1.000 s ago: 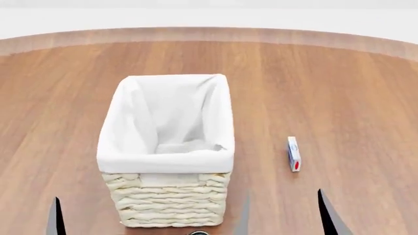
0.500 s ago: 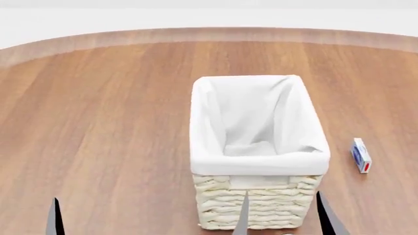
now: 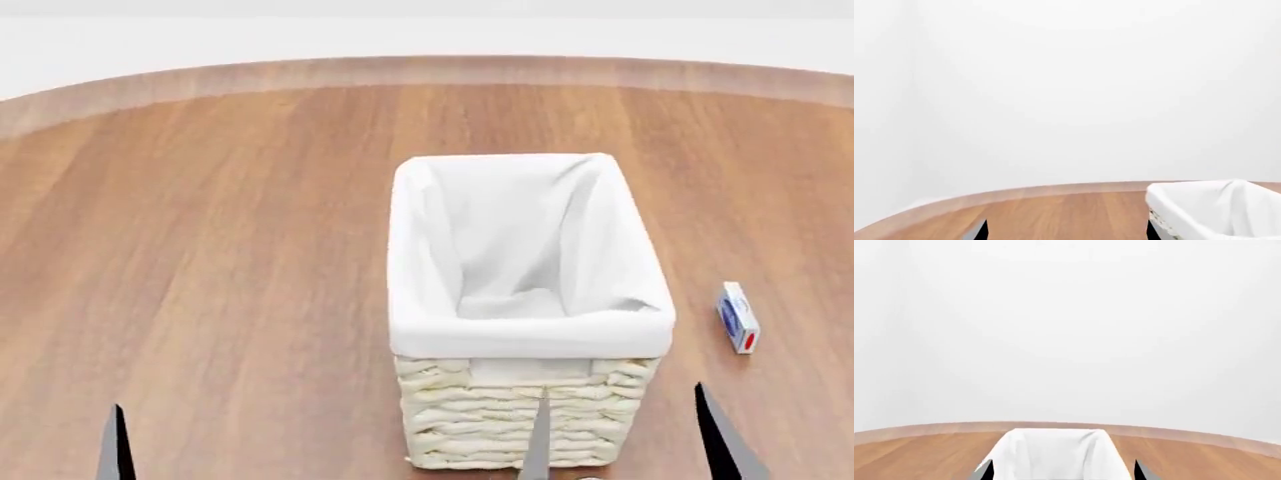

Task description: Pick up the alphabet soup and put it in the basket.

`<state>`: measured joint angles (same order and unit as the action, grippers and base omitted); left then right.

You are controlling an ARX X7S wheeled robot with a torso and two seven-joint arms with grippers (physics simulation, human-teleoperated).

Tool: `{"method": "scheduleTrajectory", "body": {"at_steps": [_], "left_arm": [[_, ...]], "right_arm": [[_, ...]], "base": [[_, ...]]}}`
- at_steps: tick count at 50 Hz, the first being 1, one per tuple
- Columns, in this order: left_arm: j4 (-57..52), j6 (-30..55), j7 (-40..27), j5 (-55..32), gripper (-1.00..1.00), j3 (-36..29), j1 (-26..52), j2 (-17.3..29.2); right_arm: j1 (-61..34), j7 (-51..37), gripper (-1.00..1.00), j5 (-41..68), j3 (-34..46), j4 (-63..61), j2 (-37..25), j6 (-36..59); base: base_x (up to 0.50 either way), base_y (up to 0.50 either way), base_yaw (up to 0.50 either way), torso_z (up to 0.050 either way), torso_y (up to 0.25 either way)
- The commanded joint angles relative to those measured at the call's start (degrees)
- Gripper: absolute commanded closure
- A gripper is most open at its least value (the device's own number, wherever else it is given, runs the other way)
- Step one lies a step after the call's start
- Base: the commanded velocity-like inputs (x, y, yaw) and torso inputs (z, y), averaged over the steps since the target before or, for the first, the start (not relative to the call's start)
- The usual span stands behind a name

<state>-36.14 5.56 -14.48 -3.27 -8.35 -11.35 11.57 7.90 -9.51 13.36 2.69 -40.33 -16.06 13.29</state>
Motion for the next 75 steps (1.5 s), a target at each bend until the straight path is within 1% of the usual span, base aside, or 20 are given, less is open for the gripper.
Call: {"method": "scheduleTrajectory", "body": {"at_steps": [1,6,13,17,20,25,27,29,30,34,41,53,65,75], "left_arm": [[1.5,0.0,-0.6,0.2,-1.0,-0.4,0.8,0.2],[1.9,0.1,-0.9,0.2,-1.0,-0.3,1.0,0.4],[2.0,0.1,-1.5,0.1,-1.0,0.1,1.0,0.7],[2.3,0.0,-1.6,0.0,-1.0,0.0,1.2,0.8],[2.8,0.1,-1.8,0.3,-1.0,-0.3,1.6,0.8],[3.7,-0.1,-1.9,0.2,-1.0,-0.3,1.9,1.0],[4.6,-0.7,-1.9,0.1,-1.0,-0.4,2.1,1.0],[4.9,-0.8,-1.9,0.2,-1.0,-0.6,2.2,1.0],[5.4,-0.9,-1.9,0.2,-1.0,-0.8,2.4,1.0],[5.5,-0.7,-2.0,0.1,-1.0,-0.9,2.6,1.1],[6.0,-0.6,-2.3,0.1,-1.0,-1.1,2.8,1.2],[5.7,-0.2,-2.8,-0.1,-1.0,-1.3,2.8,1.6],[5.7,-0.1,-3.4,-0.3,-1.0,-1.3,2.7,1.8],[6.0,-0.2,-3.8,-0.6,-1.0,-1.4,2.7,2.1]], "right_arm": [[4.3,2.0,-1.0,8.9,-12.1,-4.1,-6.5,2.3],[7.8,3.6,-1.0,12.5,-17.5,-3.8,-8.4,1.4],[13.5,5.8,-1.0,12.2,-22.5,-3.4,-10.1,-1.4],[18.7,7.9,-1.0,13.0,-25.7,-2.4,-9.6,-3.9],[24.2,9.2,-1.0,13.0,-29.1,-2.5,-8.7,-6.0],[30.4,12.0,-1.0,12.2,-31.9,-1.6,-6.3,-10.5],[33.2,14.6,-1.0,11.9,-32.7,0.6,-3.7,-15.3],[34.0,15.9,-1.0,11.3,-32.6,2.1,-2.6,-17.2],[34.7,17.4,-1.0,10.6,-32.5,3.6,-1.4,-19.9],[35.1,22.0,-1.0,10.6,-32.0,9.0,1.1,-26.6],[33.5,24.5,-1.0,8.4,-31.3,18.0,4.1,-31.4],[31.5,26.9,-1.0,7.0,-29.9,27.3,6.8,-36.3],[26.7,25.9,-1.0,3.2,-28.3,34.7,8.4,-39.4],[23.1,25.3,-1.0,2.3,-27.5,40.2,9.1,-42.2]], "base": [[0.0,0.0,0.0,0.0,0.0],[0.0,0.0,0.0,0.0,0.0],[0.0,0.0,0.0,0.0,0.0],[0.0,0.0,0.0,0.0,0.0],[0.0,0.0,0.0,0.0,0.0],[0.0,0.0,0.0,0.0,0.0],[0.0,0.0,0.0,0.0,0.0],[0.0,0.0,0.0,0.0,0.0],[0.0,0.0,0.0,0.0,0.0],[0.0,0.0,0.0,0.0,0.0],[0.0,0.0,0.0,0.0,0.0],[0.0,0.0,0.0,0.0,0.0],[0.0,0.0,0.0,0.0,0.0],[0.0,0.0,0.0,0.0,0.0]]}}
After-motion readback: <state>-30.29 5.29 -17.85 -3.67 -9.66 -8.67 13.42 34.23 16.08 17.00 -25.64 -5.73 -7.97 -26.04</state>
